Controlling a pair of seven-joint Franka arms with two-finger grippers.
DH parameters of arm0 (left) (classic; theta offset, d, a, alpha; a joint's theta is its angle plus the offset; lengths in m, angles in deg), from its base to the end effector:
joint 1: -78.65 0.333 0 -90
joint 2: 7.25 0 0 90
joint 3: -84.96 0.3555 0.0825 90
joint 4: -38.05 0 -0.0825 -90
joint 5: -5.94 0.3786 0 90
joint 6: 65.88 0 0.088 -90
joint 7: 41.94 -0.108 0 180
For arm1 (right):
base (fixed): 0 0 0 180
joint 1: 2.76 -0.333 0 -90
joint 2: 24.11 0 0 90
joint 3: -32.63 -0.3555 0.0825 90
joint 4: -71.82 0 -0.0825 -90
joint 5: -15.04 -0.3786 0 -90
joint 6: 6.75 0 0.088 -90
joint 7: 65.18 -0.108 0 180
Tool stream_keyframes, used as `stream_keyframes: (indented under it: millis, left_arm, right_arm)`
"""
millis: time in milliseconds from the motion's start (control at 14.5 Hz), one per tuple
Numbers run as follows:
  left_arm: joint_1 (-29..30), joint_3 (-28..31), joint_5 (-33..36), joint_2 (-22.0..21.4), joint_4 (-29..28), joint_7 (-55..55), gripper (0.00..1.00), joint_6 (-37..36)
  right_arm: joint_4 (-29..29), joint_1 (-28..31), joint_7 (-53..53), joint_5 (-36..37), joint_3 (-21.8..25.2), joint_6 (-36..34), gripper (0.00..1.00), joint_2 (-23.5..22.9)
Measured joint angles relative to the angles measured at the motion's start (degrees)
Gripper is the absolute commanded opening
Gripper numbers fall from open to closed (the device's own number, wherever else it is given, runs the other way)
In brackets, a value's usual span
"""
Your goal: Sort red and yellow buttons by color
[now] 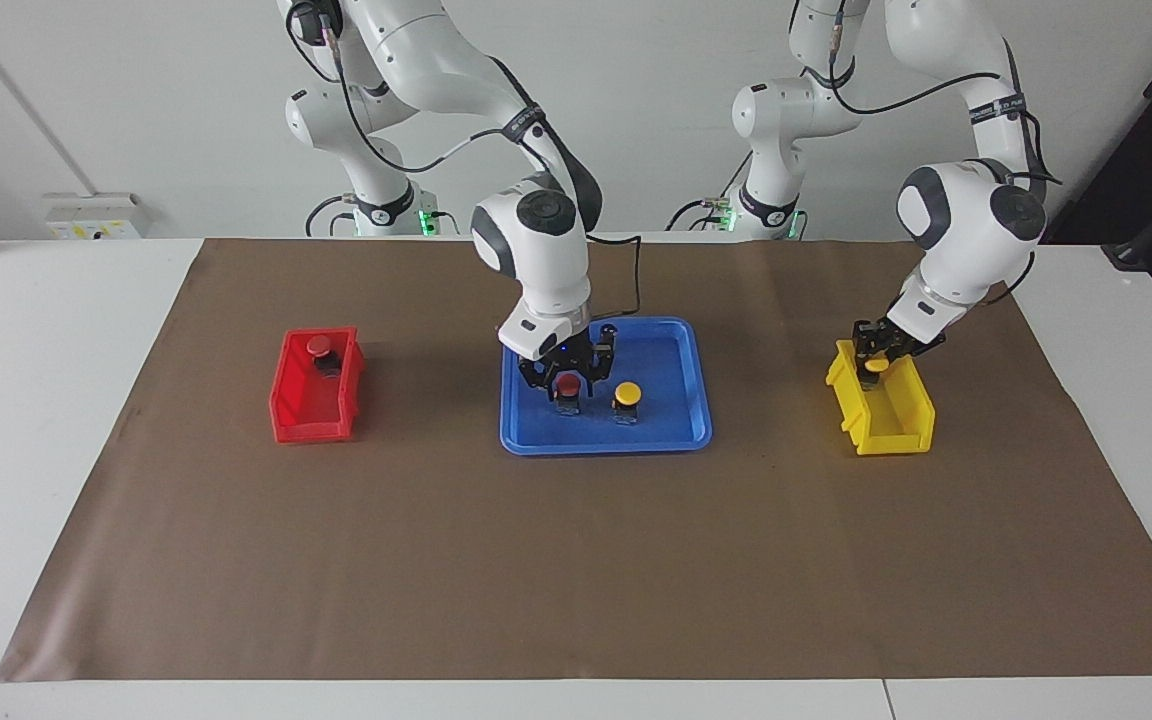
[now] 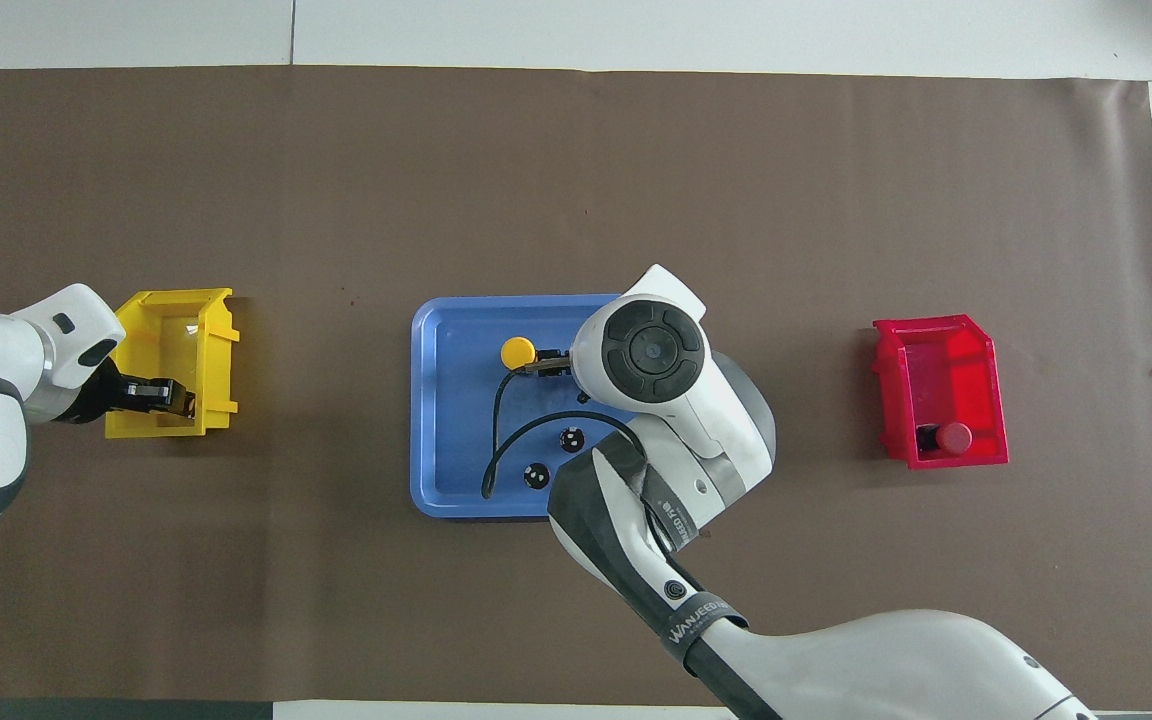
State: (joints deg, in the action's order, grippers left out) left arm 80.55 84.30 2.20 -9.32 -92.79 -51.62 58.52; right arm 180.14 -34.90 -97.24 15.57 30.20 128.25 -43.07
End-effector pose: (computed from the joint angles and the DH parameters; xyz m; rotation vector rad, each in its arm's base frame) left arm 0.4960 0.0081 0.4042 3.0761 -0.1668 -0.1093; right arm 0.5336 0.3649 0.3837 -3.0565 -0.0713 -0.1672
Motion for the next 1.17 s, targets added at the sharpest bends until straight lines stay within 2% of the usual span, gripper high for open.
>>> stream_keyframes:
  millis: [344, 551, 620, 895, 964, 1101, 1170]
  left_arm:
    - [-0.09, -0.12, 0.0, 0.0, -0.01, 1.52, 0.61, -0.09]
    - [-0.09, -0.12, 0.0, -0.01, 0.0, 1.64, 0.61, -0.65]
    - [-0.07, -0.11, 0.0, -0.05, 0.07, 1.65, 0.58, -1.29]
    - [-0.01, 0.01, 0.0, -0.56, 3.26, 1.69, 0.56, -5.65]
    - [-0.01, 0.01, 0.0, -0.84, 5.13, 1.69, 0.59, -8.27]
    - [-0.05, -0.06, 0.0, -1.61, 9.53, 1.69, 0.9, -13.54]
    - [-0.11, -0.22, 0.0, -2.3, 10.88, 1.95, 1.0, -14.9]
  right_arm:
    - [0.11, -0.03, 0.0, 0.0, -0.01, -0.06, 0.57, 0.0]
    - [0.17, -0.03, 0.0, 0.0, -0.01, -0.23, 0.44, 0.0]
    - [0.19, -0.03, 0.0, 0.0, -0.02, -0.54, 0.4, 0.0]
    - [0.19, -0.01, 0.01, 0.06, 0.01, -1.13, 0.34, 0.0]
    - [0.17, 0.06, 0.02, 0.06, 0.06, -1.26, 0.32, 0.0]
    - [-0.39, 0.32, 0.24, 0.06, 0.25, -2.57, 0.32, 0.02]
    - [-1.09, 0.61, 0.33, 0.06, 0.44, -3.91, 0.32, 0.11]
